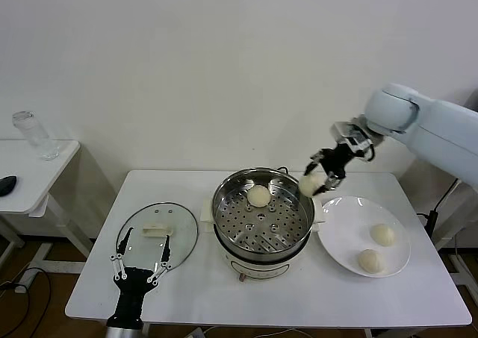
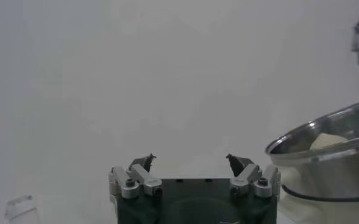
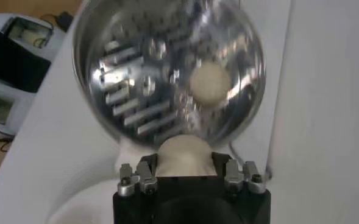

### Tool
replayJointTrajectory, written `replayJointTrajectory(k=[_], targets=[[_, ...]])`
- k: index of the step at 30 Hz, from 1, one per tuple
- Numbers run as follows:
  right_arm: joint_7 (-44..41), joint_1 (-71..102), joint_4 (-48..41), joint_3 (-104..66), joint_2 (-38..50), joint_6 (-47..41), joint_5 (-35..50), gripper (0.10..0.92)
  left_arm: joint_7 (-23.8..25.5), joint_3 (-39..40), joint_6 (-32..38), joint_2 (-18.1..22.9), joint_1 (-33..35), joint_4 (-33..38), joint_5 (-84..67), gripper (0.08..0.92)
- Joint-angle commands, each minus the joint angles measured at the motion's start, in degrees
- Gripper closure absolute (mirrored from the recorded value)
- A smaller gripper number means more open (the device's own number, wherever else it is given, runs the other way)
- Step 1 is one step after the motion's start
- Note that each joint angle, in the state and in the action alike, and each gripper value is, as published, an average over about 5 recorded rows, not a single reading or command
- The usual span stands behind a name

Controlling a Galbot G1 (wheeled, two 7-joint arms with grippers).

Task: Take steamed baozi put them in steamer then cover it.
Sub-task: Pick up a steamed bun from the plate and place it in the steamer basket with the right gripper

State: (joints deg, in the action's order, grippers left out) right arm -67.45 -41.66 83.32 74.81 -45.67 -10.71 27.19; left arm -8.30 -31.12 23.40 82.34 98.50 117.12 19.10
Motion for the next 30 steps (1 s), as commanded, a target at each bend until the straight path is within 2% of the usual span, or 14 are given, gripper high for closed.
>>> replayJointTrajectory(k=[1, 12, 30], targets=[[4.53, -7.49, 4.06, 10.30, -13.13, -6.35, 8.39, 0.380, 0.00, -0.08, -0.06, -0.08, -0.38, 0.10, -0.35, 0.177], [12.66, 2.34, -3.27, 10.62, -23.43, -8.53, 6.38, 0.380, -0.25, -0.47, 0.16, 0.17, -0.73, -0.14, -0.88, 0.177], [15.84, 9.13, -4.94, 8.52, -24.75, -9.20, 5.01, 0.373, -0.42, -1.18, 0.39, 0.06, -0.27, 0.15, -1.09, 0.177]])
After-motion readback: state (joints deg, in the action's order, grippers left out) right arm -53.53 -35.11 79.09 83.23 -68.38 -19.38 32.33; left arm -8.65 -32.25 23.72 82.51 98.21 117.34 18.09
